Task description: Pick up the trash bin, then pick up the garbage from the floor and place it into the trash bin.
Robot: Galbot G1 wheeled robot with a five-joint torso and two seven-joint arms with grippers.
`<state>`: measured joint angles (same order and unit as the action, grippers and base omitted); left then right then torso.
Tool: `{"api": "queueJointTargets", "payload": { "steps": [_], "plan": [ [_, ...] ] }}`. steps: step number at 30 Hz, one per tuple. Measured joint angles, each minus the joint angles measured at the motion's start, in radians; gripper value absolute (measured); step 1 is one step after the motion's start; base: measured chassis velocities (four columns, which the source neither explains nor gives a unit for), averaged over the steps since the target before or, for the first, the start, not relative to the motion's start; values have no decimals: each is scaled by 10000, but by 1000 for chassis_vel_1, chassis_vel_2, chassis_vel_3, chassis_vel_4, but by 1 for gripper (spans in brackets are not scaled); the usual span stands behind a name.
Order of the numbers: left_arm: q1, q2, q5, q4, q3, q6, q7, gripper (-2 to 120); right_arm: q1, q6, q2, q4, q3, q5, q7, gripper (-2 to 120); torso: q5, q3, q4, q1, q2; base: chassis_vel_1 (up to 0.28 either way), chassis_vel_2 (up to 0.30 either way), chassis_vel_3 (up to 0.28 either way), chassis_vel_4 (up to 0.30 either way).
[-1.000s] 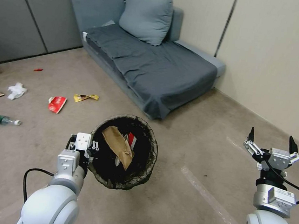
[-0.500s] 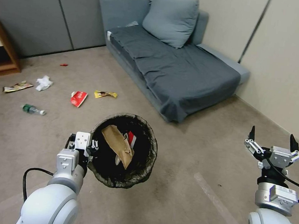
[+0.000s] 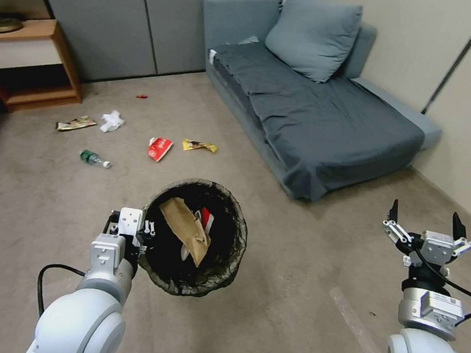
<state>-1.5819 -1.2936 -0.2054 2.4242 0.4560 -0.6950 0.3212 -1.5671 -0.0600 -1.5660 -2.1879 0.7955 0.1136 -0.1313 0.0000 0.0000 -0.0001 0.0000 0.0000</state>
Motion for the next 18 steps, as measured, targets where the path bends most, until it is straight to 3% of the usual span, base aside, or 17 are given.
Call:
{"api": "queueJointTargets", "payload": {
  "steps": [18],
  "plan": [
    [-21,12,-19,-9,21,2,25,0,5,15,15,27,-152,79,0,100,0,0,0,0,0,64,64,63,65]
  ]
}}
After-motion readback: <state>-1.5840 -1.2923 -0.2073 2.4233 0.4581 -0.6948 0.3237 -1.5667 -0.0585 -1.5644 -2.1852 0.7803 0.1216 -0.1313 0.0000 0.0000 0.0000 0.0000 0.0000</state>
